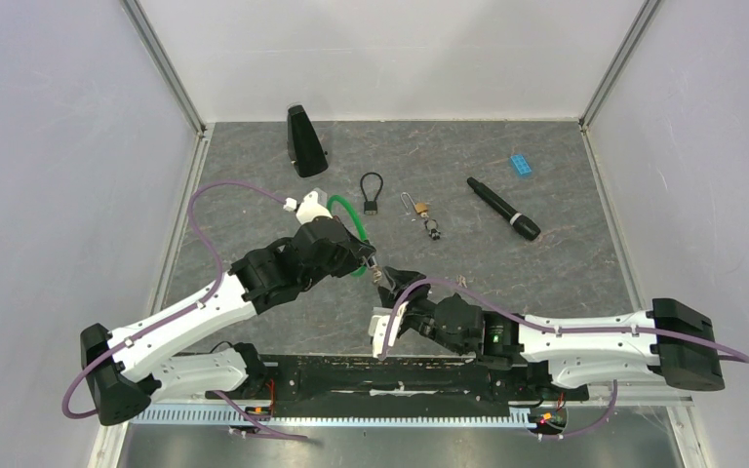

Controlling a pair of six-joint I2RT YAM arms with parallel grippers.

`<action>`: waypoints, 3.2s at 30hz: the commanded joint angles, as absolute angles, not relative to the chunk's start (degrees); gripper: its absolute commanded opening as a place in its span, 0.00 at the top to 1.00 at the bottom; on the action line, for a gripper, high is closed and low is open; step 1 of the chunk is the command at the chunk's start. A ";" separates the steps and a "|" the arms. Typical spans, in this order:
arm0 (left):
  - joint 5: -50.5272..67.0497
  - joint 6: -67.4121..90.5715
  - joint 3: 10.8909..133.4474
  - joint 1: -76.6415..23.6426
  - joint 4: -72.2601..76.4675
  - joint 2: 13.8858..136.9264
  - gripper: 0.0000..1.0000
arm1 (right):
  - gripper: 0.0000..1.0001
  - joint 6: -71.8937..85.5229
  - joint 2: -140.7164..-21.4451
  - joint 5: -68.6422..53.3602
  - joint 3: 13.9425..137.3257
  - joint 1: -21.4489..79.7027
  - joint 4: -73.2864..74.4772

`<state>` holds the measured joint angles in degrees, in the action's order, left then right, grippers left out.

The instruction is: Unlock with the key

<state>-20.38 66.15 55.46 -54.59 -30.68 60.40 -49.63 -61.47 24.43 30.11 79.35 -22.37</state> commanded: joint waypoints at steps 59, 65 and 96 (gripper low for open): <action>-21.53 75.53 47.32 -53.60 -16.51 49.47 0.98 | 0.12 -7.42 -55.02 23.39 11.73 71.76 -52.54; -20.06 75.33 48.65 -53.61 -16.57 49.67 0.98 | 0.22 -3.68 -58.19 14.11 9.88 65.59 -59.51; -13.45 75.59 51.30 -53.61 -12.34 51.18 0.98 | 0.95 -3.96 -74.90 1.39 19.67 61.28 -68.74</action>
<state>-12.86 74.85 47.18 -53.74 -17.10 52.49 -4.25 -75.07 2.76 19.35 61.58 -65.78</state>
